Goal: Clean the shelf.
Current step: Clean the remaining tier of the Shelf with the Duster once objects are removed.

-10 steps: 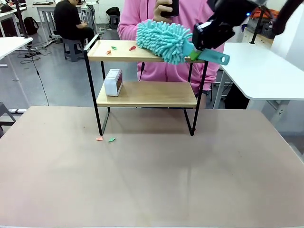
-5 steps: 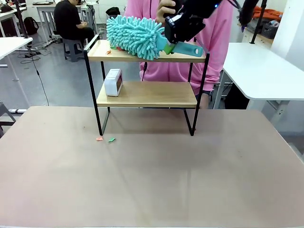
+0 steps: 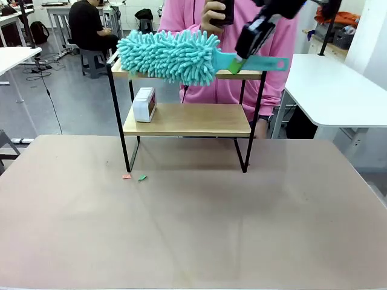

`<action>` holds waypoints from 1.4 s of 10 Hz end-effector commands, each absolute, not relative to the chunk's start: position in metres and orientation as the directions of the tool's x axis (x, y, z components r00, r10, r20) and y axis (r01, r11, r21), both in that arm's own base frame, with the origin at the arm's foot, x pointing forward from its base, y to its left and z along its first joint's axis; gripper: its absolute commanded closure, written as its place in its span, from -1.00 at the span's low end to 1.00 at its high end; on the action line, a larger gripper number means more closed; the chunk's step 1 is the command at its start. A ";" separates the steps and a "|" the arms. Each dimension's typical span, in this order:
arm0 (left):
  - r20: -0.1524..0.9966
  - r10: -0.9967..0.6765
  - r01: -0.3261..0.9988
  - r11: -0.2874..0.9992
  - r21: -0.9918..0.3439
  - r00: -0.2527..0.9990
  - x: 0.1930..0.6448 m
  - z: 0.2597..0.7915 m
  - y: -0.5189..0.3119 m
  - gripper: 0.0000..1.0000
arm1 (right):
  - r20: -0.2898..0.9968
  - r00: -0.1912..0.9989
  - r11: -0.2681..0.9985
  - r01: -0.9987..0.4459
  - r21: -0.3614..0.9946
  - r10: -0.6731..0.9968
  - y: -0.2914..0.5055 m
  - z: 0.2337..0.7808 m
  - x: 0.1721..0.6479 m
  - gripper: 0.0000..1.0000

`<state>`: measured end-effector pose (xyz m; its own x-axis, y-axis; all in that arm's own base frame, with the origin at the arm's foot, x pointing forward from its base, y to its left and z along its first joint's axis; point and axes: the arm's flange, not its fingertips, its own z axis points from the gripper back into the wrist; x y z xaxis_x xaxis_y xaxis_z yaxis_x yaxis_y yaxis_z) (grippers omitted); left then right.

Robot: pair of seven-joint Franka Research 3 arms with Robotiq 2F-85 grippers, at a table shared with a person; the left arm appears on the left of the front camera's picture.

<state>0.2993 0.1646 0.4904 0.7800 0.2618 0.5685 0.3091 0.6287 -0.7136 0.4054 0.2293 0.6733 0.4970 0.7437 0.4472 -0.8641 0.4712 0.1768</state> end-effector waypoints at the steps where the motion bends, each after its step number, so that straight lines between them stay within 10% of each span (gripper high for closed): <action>1: 0.589 0.264 0.333 0.621 -0.710 0.763 0.300 0.490 0.163 -1.00 | 0.442 0.446 0.335 -0.890 0.309 0.778 0.196 0.681 0.397 0.75; 9: 0.589 0.264 0.333 0.621 -0.710 0.763 0.300 0.490 0.163 -1.00 | 0.537 0.548 0.175 -0.786 0.593 0.642 0.099 0.649 0.379 0.75; 14: 0.589 0.264 0.333 0.621 -0.710 0.763 0.300 0.490 0.163 -1.00 | 0.421 0.885 0.251 -0.369 0.895 -0.199 -0.114 0.568 0.314 0.75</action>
